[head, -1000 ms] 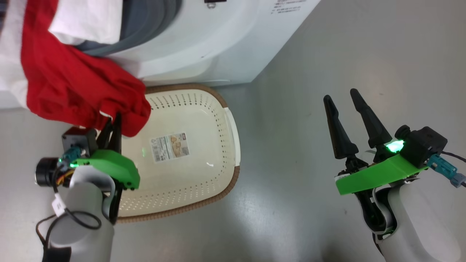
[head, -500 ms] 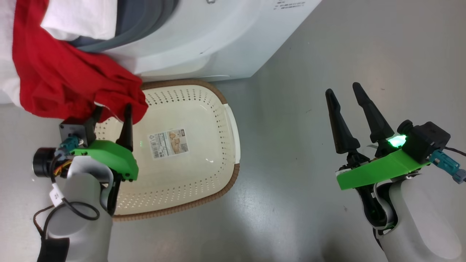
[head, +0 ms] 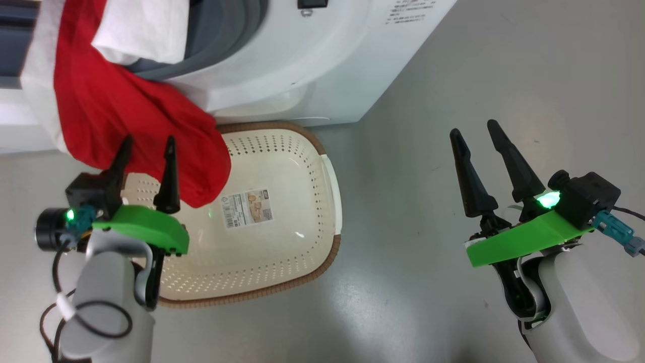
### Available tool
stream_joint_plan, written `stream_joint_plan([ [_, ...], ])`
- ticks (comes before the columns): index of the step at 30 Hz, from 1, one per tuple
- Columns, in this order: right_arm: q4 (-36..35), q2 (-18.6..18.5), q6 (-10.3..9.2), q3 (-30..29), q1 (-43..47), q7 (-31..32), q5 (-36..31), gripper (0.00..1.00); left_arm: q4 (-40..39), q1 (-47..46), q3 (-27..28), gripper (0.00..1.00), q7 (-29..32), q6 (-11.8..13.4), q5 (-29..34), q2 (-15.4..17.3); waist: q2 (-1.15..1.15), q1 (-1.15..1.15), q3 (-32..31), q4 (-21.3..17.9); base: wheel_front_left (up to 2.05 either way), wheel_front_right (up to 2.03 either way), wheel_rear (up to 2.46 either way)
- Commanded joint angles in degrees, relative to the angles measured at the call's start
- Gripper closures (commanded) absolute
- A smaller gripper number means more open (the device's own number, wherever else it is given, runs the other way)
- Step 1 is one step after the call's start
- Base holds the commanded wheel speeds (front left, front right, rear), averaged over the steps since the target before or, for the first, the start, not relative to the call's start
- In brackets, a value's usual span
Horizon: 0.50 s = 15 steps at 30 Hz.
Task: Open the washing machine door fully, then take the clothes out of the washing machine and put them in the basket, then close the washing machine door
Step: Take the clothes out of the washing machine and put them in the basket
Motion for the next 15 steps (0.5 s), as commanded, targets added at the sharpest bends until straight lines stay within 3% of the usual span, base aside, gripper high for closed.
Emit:
stream_joint_plan([
  [1,-0.98,-0.41,0.37,1.09,1.73,-0.36,-0.24,0.0,-3.32,3.08,1.85,0.0,-0.28,-0.26,-0.4,1.17,0.0,0.0,-0.65,0.46,0.0,0.0,0.0],
  [15,-0.89,-1.46,0.37,1.0,3.66,-0.36,0.03,0.0,-20.29,13.35,4.24,0.0,-0.28,-0.33,-1.86,0.56,0.0,0.0,-2.85,2.0,0.0,0.0,0.0],
])
